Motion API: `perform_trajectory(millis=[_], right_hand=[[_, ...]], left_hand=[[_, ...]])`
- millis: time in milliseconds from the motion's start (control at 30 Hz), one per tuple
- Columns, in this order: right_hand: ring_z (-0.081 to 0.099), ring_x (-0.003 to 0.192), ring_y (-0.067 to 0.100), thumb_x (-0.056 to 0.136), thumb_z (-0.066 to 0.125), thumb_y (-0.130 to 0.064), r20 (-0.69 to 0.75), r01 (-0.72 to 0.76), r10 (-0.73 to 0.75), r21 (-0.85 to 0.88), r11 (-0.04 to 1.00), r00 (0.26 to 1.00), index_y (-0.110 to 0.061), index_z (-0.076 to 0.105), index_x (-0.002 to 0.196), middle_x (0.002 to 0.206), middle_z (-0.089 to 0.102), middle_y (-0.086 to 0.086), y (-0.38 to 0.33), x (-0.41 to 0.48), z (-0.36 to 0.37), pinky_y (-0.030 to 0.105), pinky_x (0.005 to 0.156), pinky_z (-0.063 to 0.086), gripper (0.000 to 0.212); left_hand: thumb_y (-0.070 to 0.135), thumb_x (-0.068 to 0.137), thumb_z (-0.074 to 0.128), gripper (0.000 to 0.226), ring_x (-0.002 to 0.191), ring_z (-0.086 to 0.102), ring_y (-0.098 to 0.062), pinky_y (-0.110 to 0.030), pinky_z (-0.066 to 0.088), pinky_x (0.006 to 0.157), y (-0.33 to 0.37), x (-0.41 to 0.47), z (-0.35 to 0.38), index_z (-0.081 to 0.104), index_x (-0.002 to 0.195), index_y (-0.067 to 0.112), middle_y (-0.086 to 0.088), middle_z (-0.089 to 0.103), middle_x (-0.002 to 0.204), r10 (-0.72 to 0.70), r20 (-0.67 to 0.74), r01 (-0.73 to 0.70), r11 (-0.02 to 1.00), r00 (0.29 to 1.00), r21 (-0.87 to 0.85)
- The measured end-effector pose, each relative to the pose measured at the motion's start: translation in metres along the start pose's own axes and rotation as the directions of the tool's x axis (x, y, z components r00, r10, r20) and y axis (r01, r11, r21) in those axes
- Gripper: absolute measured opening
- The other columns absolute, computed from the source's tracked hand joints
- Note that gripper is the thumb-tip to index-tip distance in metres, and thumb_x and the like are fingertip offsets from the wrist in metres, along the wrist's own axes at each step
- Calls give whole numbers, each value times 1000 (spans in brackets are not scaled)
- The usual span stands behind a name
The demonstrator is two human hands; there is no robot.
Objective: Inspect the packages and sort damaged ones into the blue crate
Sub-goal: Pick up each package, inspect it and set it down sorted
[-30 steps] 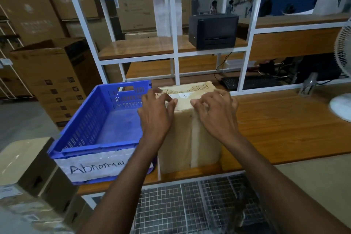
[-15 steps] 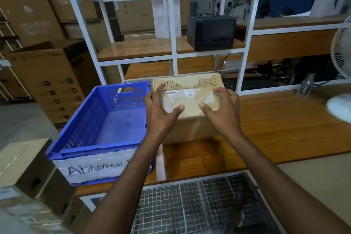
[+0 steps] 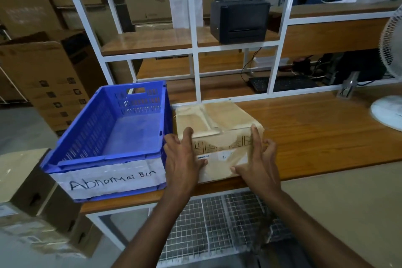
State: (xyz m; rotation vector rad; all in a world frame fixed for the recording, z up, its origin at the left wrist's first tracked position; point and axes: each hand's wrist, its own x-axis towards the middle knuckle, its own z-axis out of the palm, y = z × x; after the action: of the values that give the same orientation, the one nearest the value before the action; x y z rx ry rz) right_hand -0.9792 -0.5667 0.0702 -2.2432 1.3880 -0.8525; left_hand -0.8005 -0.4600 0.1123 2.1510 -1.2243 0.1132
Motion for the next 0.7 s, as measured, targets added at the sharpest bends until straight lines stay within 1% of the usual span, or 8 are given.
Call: perform_trajectory(millis=[133,233,300,367,433,533,600,700], right_hand=[[40,135,39,68,96,-29,-34,43,-45,-59,997,998,-44,-4,159,163,2,16,11,-16,21,46,89,57,136],[39,137,38,71,95,-30,-33,67,-72,-131,989,997,-35,21,159,165,5,15,15,-26,35,45,91,58,115],[32,143,36,72,93,-41,-41,91,-101,-195,977,994,-31,34,156,164,18,13,11,-26,38,55,106,48,103],[25,150,36,70,87,-58,-15,158,-171,-303,940,985,-30,41,154,164,29,11,2,-18,36,63,120,24,100],[19,155,35,72,76,-73,75,271,-263,-392,879,962,-30,39,156,168,27,8,-12,-6,32,62,123,7,101],[11,159,28,83,67,-72,289,400,-302,-393,828,909,-28,24,163,172,19,2,-29,10,32,56,126,6,101],[13,158,25,87,67,-66,334,401,-280,-384,832,900,-26,23,163,172,21,0,-35,15,32,54,126,8,96],[19,157,24,88,68,-63,323,393,-278,-379,838,905,-27,30,161,169,28,-1,-33,17,31,53,125,10,90]], left_hand=[[32,75,90,75,110,43,-31,-44,53,79,-5,-8,8,42,132,26,-8,29,131,-19,45,11,988,999,154],[46,81,83,78,110,45,-29,-42,51,83,-18,-19,16,35,141,29,-8,34,135,-17,152,-32,948,988,315],[57,85,75,79,119,42,-29,-46,44,96,-22,-23,18,33,146,32,-7,35,141,3,157,-63,922,988,381],[70,83,67,81,137,33,-31,-54,28,110,-19,-19,15,35,148,34,-5,30,153,76,128,-122,907,989,403],[78,81,62,98,153,14,-32,-58,15,119,-15,-8,13,22,158,34,-3,15,167,137,233,-220,900,963,377],[81,81,59,114,159,-6,-31,-61,6,123,-12,6,20,0,165,30,2,-5,173,125,440,-297,889,890,349],[82,81,58,113,159,-4,-31,-65,8,122,-16,9,29,4,165,28,4,-1,174,91,470,-275,899,878,340],[83,80,57,109,159,5,-28,-66,17,121,-21,8,36,14,163,29,5,12,172,96,436,-263,903,895,340]])
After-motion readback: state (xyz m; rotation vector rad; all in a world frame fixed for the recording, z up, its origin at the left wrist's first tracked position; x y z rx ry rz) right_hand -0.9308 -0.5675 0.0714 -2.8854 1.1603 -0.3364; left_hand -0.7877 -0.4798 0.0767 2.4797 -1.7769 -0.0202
